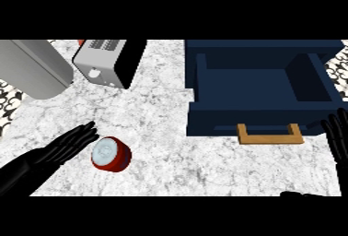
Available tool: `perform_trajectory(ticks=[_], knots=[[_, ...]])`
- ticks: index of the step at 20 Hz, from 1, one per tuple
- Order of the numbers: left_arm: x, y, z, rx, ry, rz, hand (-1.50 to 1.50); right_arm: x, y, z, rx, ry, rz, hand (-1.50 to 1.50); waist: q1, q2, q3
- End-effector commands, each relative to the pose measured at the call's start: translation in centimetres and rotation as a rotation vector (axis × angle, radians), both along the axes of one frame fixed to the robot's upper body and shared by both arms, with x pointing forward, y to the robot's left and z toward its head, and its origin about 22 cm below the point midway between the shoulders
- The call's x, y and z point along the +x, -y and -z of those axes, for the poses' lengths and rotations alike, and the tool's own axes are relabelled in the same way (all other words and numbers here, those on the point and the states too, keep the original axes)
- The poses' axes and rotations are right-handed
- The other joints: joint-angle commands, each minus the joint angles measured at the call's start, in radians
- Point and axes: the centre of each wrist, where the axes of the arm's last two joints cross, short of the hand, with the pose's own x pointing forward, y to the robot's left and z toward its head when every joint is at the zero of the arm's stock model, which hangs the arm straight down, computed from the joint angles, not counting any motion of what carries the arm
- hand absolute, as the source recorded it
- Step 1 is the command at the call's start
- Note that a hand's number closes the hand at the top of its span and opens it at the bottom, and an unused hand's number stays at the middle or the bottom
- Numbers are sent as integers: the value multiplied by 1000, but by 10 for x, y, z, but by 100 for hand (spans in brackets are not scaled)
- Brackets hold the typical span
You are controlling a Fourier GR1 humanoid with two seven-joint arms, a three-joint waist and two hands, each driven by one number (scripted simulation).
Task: Pick up the can, place it into the drawer and close the drawer
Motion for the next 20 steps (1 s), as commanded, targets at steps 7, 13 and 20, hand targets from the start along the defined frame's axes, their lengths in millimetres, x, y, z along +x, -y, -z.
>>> perform_trajectory(ticks=[7, 13, 20], knots=[[16, 11, 23, 1, -9, -13, -150, -3, 9, -5, -7, -10, -2, -150, 1, 0, 0], [31, 4, 63, 30, -1, -42, -150, 5, 13, 11, -12, -5, 8, -150, 0, 1, 0], [24, -16, 100, 49, -33, -68, -150, 2, -3, 4, -19, -11, -9, -150, 1, 0, 0]])
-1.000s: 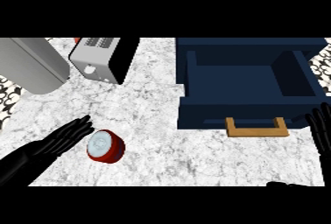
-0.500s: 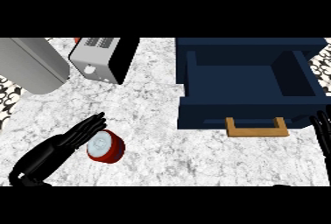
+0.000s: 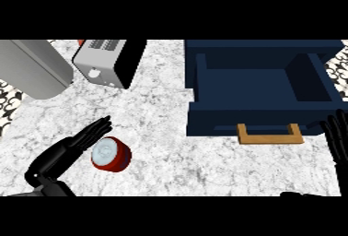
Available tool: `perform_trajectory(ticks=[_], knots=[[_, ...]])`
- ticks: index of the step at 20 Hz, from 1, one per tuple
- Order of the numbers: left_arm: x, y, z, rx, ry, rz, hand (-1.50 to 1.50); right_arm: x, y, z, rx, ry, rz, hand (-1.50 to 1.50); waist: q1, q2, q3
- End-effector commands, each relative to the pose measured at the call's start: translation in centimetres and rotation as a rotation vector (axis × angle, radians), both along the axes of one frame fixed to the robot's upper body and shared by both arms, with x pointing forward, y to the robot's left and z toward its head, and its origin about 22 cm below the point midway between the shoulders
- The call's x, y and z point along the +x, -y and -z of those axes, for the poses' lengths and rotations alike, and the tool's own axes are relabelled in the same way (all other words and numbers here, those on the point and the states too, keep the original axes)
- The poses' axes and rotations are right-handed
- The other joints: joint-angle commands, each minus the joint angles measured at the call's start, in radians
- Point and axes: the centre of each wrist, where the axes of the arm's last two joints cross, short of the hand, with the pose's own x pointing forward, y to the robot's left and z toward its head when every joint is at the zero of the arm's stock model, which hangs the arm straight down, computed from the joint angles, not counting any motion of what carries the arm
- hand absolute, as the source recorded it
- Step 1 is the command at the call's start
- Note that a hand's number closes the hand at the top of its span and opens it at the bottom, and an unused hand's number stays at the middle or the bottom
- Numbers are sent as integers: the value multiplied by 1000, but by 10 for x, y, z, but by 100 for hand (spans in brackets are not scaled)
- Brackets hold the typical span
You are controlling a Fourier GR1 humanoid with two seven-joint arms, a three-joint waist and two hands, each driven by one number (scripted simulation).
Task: Pick up the can, place it into the drawer and close the drawer
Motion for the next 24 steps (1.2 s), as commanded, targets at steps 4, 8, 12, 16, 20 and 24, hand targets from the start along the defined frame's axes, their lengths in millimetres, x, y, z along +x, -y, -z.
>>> perform_trajectory(ticks=[4, 8, 12, 16, 20, 24], knots=[[18, -15, 18, 10, 0, -14, -150, -8, 1, 26, -7, 7, 2, -150, -2, 0, 0], [16, -26, 39, 27, -1, -25, -150, 8, 12, 2, -2, 12, 5, -150, 0, 0, 0], [13, -20, 57, 56, -15, -11, -150, -15, -4, -7, -6, 22, -4, -150, -2, 0, 0], [13, -38, 65, 54, -15, -21, -150, -11, 2, -20, -2, 16, -3, -150, -3, 0, 0], [28, -50, 72, 45, -46, -36, -150, -21, 6, -18, 2, 26, -10, -150, -8, 0, -1], [25, -48, 94, 62, -54, -50, -150, 1, -8, 4, -5, 17, -12, -150, -5, 2, -1]])
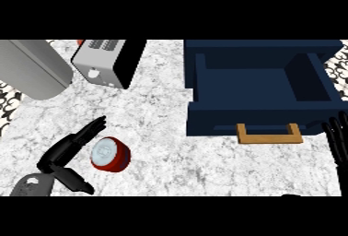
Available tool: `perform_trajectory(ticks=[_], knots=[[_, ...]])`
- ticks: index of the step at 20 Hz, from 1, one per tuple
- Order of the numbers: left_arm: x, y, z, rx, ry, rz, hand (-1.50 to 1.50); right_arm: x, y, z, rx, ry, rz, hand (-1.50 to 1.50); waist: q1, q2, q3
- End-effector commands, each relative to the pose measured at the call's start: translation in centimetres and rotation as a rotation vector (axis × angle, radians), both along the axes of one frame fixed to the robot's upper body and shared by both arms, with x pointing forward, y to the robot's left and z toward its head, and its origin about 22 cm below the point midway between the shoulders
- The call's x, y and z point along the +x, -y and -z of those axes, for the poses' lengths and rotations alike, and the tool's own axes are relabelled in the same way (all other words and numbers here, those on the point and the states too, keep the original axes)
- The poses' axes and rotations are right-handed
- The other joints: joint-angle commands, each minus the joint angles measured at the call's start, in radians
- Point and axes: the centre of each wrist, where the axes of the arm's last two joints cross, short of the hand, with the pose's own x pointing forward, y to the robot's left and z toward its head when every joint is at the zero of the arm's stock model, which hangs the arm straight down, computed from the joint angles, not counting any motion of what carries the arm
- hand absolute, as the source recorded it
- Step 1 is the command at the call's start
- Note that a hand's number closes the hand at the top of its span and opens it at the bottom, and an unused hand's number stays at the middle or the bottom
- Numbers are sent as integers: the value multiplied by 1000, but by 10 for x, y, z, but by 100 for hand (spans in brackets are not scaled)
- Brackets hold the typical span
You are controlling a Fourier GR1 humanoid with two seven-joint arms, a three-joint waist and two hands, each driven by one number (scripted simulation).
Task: Pick up the can, place it into the drawer and close the drawer
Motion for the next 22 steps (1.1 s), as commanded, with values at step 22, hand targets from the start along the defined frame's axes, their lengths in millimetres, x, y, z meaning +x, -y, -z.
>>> perform_trajectory(ticks=[22], knots=[[11, 48, 38, -82, -20, 53, -150, -4, -1, -11, 8, -1, -1, -150, 3, -1, 0]])
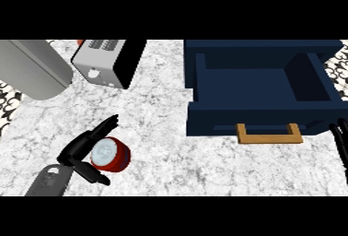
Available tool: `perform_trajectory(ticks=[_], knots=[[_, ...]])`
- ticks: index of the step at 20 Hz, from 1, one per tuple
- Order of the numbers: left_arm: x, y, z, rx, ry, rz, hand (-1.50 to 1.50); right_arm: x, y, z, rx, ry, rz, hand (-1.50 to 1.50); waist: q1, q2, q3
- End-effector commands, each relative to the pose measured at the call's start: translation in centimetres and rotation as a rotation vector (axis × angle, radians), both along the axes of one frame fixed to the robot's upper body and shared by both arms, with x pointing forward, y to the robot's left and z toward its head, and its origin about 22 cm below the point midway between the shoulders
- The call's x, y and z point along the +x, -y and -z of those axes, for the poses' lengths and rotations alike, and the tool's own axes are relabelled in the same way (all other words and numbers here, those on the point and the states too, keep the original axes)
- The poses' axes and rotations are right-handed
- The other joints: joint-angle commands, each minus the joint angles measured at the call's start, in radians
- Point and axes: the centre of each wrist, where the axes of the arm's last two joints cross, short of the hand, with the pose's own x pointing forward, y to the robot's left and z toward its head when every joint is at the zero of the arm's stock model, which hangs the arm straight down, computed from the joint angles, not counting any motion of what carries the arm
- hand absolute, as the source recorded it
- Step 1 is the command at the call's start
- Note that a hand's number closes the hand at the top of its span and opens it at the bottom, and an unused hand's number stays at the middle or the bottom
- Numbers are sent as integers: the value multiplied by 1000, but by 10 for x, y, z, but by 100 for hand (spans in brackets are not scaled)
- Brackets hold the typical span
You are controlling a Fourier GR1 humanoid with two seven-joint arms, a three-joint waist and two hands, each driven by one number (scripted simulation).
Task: Pick up the can, place it into the drawer and close the drawer
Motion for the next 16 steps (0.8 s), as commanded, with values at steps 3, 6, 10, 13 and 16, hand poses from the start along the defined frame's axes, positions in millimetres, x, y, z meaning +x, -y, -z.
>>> perform_trajectory(ticks=[3, 6, 10, 13, 16], knots=[[14, 19, 2, -68, -20, 49, -150, -7, 8, -6, -5, -3, 13, -150, -1, 0, 0], [13, 17, -6, -80, -10, 66, -150, 12, 0, -5, 12, -6, 16, -150, 5, 0, 0], [14, 46, -4, -74, -18, 93, -150, -14, -4, 9, 7, -11, 26, -150, 2, -1, 0], [13, 44, -4, -68, 32, 108, -150, 3, -4, 1, 7, 4, -5, -150, 3, 0, 0], [11, 50, 0, -110, -8, 145, -150, -3, -8, -3, 9, -3, 15, -150, 2, -1, 0]])
